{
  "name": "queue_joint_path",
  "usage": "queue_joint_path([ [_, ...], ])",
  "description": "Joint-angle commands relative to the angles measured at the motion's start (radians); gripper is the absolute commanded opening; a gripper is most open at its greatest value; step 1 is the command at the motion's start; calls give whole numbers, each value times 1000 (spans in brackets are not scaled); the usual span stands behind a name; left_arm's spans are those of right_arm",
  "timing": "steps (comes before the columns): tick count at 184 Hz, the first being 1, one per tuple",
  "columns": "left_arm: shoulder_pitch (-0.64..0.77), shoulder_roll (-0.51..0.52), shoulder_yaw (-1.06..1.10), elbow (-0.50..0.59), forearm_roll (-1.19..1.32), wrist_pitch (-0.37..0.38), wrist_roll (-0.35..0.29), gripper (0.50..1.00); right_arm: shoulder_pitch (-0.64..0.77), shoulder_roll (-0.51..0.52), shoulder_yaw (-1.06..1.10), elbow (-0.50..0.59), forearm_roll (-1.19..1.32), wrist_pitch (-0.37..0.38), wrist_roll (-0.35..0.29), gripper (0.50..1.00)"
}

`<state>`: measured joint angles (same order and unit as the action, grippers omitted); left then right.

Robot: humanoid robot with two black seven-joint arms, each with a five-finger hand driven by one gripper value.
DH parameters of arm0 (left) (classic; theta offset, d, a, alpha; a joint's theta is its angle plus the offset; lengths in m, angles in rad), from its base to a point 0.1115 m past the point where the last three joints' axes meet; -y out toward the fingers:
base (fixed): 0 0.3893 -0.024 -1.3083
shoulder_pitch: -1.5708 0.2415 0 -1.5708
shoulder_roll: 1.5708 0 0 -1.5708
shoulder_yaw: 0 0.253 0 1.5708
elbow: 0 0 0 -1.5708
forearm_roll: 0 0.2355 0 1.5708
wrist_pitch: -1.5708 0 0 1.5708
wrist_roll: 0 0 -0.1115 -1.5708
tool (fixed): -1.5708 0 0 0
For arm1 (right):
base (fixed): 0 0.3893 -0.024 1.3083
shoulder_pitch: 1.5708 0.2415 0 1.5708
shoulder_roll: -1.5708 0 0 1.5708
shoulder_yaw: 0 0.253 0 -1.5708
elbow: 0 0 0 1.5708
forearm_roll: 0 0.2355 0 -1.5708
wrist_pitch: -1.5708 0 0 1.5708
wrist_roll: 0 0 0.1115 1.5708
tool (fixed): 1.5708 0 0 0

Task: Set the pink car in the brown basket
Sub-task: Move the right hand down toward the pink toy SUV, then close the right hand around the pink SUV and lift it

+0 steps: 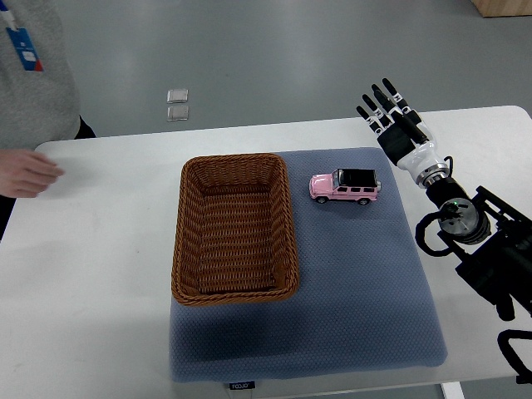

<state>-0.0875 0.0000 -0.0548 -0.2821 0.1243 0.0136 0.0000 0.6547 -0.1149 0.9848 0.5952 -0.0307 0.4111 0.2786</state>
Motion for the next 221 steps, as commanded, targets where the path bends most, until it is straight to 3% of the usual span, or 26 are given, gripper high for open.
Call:
queue_joint_path([
  [1, 0, 0, 0, 0, 0, 0, 0, 1000, 0, 0, 0, 0, -2, 5, -1, 913],
  [58, 0, 0, -3, -2, 1, 0, 0, 1000, 45, -20, -49, 0, -161, 31, -6, 913],
  [84, 0, 0, -5, 1, 1, 0, 0, 1000, 138, -121, -186, 0, -439, 49, -15, 913],
  [118, 0, 0, -3, -2, 1, 0, 0, 1000, 341, -226, -466, 29, -976, 48, -7, 911],
  [137, 0, 0, -5, -2, 1, 0, 0, 1000, 390, -262, -601, 86, -1203, 20, -9, 911],
  [150, 0, 0, -5, -2, 1, 0, 0, 1000, 390, -255, -664, 94, -1287, -38, -13, 911],
  [185, 0, 0, -5, -2, 1, 0, 0, 1000, 385, -242, -814, 92, -1321, -153, -45, 909],
  [221, 0, 0, -5, 3, 1, 0, 0, 1000, 373, -241, -824, 83, -1318, -173, -64, 911],
])
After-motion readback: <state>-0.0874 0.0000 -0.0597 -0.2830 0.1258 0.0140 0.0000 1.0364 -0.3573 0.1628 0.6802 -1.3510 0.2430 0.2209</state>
